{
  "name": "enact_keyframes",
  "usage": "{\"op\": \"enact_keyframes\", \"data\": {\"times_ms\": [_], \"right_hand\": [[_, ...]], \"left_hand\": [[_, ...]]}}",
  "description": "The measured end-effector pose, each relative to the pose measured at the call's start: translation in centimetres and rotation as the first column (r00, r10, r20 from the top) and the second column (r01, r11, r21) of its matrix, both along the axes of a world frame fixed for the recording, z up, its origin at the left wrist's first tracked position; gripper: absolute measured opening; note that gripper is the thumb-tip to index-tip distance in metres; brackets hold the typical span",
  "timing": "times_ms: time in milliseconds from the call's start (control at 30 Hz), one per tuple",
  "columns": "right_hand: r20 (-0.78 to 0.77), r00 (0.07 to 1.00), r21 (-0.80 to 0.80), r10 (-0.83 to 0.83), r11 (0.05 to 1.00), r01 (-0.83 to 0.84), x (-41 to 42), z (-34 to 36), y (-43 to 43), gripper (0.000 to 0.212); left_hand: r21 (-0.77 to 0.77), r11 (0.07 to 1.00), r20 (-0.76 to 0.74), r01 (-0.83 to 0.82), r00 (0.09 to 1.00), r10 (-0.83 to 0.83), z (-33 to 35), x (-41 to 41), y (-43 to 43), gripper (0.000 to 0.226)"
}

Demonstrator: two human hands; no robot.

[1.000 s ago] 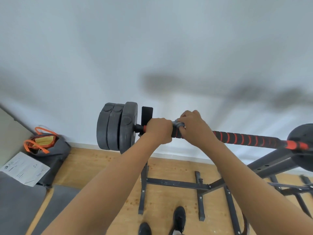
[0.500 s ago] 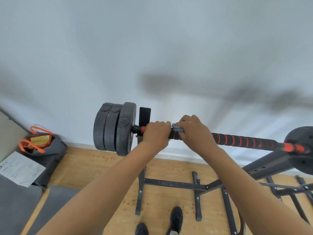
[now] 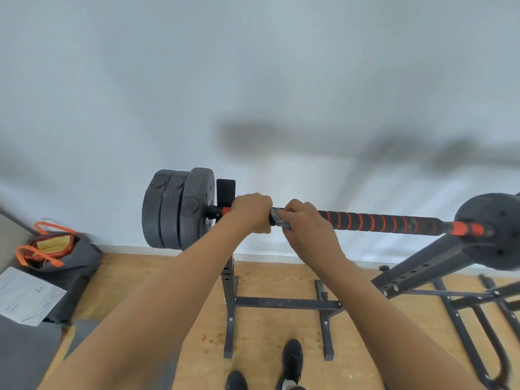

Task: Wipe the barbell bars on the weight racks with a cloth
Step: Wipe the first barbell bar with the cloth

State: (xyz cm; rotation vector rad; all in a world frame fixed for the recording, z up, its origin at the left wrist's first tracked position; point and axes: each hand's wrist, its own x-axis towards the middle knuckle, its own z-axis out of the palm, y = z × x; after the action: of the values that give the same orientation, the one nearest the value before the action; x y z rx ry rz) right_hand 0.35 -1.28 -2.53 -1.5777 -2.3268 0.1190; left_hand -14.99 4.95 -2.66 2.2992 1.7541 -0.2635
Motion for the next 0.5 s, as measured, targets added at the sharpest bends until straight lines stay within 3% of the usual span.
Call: {"op": "enact_keyframes", "data": {"times_ms": [100,200,267,500], "right_hand": [[0.018,1.0,-0.019,-0.001,1.0,0.001,-0.1,0.7,1.6,0.013],[-0.015,1.0,-0.016,-0.022,1.0,0.021,-0.4,0.3,1.3,0.015],[-0.047,0.998,-0.007,-0.035,0.999,0.035,-0.3,-0.4,0.3,0.021],[-0.028,1.0,-0.018,-0.006,1.0,0.005,0.6,-2.2,-2.3,0.031]], "left_hand": [[0.284,0.959,0.054,0.014,0.998,-0.03,-2.1,-0.2,-2.3,0.033],[0.376,0.927,0.012,-0.015,1.0,0.011,-2.9,0.5,-2.6,0.023],[0.343,0.937,-0.007,-0.06,0.998,0.066,-2.4,1.0,-1.8,0.014],[0.016,1.0,0.011,0.018,1.0,-0.018,-1.3,0.3,0.4,0.027]]}}
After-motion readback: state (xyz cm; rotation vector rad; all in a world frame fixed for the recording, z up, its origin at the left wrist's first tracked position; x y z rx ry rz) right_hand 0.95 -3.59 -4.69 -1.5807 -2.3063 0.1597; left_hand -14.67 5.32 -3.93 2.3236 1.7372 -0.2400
